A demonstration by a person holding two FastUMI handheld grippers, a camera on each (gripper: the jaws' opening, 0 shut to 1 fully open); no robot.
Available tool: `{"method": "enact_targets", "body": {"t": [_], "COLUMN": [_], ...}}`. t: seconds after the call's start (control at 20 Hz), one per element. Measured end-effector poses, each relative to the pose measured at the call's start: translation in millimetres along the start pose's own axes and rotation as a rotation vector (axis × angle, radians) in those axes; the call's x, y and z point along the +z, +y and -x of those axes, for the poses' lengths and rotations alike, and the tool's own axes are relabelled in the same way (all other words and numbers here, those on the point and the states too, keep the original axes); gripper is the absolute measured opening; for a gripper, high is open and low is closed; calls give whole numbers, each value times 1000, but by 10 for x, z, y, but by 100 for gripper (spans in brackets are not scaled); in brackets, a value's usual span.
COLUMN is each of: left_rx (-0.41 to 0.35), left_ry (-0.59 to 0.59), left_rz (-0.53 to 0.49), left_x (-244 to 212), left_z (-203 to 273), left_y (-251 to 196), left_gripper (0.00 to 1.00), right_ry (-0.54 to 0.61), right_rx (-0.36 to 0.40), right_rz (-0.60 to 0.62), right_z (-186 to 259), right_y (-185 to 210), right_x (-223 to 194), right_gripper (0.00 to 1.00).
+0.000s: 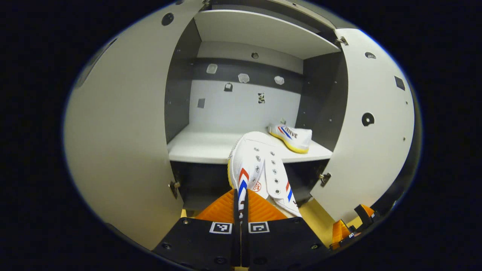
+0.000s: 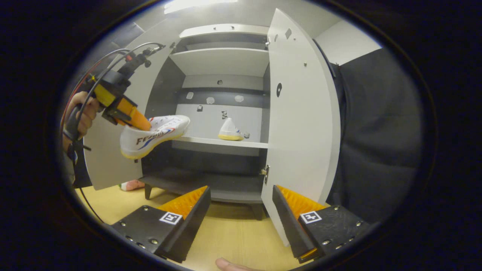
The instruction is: Grab one shoe with the right hand and put it into the shoe cabinet, grab the other shoe with the left hand and put it into the shoe cabinet; then close the right door with the right hand and the left door with the left hand.
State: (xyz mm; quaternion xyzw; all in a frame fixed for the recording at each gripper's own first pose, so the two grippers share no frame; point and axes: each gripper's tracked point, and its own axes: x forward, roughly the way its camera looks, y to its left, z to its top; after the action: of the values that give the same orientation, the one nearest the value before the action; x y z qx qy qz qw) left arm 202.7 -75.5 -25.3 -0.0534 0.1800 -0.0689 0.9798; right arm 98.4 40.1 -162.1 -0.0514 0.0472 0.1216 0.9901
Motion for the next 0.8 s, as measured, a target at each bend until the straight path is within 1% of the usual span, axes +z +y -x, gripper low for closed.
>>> {"method": "enact_targets", "body": {"t": [0.1, 0.2, 0.3, 0.4, 0.5, 0.55, 0.6, 0.7, 0.75, 0.8], "left_rx": [21, 20, 33, 62, 79, 82, 63, 7, -12, 1], "left_ry": [-43, -94, -169, -254, -326, -337, -316, -243, -226, -199], "left_rz": [-25, -65, -104, -167, -186, -172, -128, 19, 40, 38], "left_x": [291, 575, 853, 1118, 1343, 1382, 1390, 1361, 1343, 1290], "left_z": [-132, -249, -352, -418, -457, -478, -533, -739, -877, -1021], "left_y": [8, -56, -101, -123, -175, -181, -193, -231, -173, -98], "left_gripper": [2, 1, 1, 1, 1, 1, 1, 2, 2, 2], "right_ry": [-2, 1, -1, -7, -14, -19, -23, -26, -25, -23], "right_rx": [0, 19, 27, 27, 33, 40, 44, 49, 52, 55], "right_rz": [-12, -35, -40, -32, -38, -44, -46, -47, -47, -49], "right_z": [-5, 11, 20, -59, -79, -103, -89, -87, -96, -102], "right_y": [-2, 47, 60, 30, 48, 60, 56, 73, 85, 89], "right_x": [7, 4, 17, 16, 27, 36, 29, 25, 22, 6], "right_gripper": [98, 98, 98, 99, 98, 98, 98, 99, 98, 98]}}
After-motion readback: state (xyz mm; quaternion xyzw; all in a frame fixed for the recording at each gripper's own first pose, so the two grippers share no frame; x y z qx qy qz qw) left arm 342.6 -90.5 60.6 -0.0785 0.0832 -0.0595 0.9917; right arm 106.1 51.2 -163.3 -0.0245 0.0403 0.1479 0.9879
